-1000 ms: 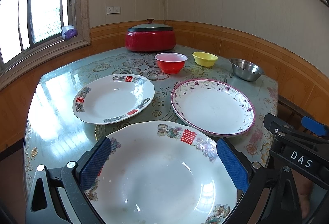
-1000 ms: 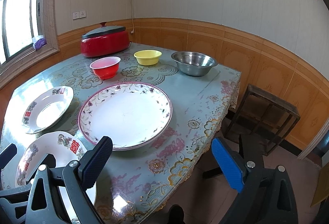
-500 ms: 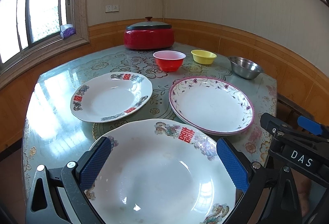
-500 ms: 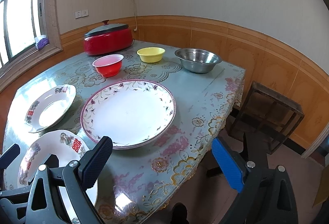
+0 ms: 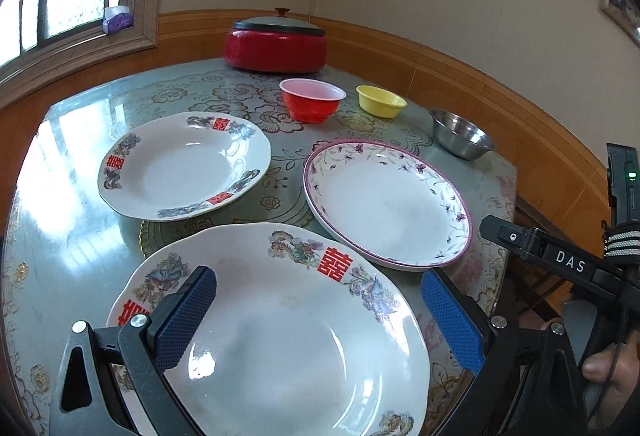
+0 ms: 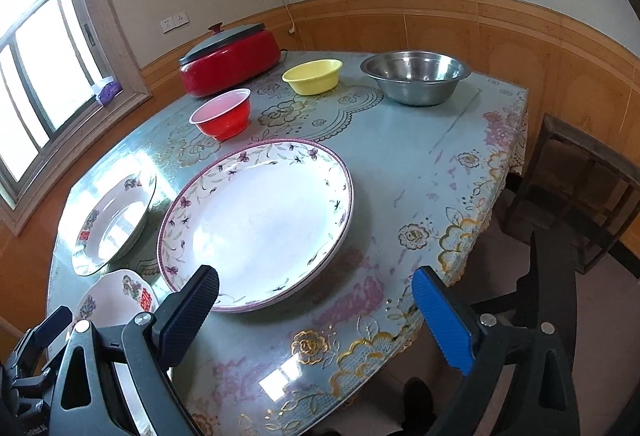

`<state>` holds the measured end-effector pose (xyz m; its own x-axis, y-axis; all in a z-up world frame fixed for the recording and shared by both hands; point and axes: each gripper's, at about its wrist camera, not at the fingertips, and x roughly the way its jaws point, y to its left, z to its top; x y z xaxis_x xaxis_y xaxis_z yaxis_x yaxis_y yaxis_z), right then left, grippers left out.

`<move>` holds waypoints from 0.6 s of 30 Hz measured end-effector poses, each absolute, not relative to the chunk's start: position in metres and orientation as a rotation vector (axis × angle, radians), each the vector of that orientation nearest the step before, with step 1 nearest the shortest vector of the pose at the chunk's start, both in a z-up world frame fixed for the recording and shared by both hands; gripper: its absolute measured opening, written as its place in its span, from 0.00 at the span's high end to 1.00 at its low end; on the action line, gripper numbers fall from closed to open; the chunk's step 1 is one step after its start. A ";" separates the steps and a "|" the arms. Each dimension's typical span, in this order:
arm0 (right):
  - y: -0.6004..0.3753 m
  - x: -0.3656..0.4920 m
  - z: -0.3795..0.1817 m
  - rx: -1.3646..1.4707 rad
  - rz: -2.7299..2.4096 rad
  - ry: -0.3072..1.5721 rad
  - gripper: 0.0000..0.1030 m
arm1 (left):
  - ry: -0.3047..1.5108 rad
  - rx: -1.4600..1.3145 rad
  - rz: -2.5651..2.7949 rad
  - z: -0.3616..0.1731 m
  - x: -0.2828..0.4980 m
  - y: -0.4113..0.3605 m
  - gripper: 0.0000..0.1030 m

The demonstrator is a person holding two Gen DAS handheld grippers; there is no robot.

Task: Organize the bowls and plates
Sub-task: 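Reach the right gripper to the purple-flowered plate and grasp its rim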

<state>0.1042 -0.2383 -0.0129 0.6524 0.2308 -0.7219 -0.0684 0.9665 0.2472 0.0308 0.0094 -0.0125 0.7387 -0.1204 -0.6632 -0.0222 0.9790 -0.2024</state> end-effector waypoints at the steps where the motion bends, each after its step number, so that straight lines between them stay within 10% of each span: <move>1: -0.241 0.111 -0.015 0.203 0.185 0.858 0.04 | 0.749 -0.220 -0.047 -0.013 0.035 0.008 0.00; 10: -0.252 0.176 -0.022 0.086 0.351 0.905 0.12 | 0.786 -0.273 0.076 -0.012 0.069 -0.016 0.02; 18: -0.255 0.242 -0.038 -0.043 0.526 0.975 0.66 | 0.786 -0.312 0.154 -0.007 0.089 -0.052 0.02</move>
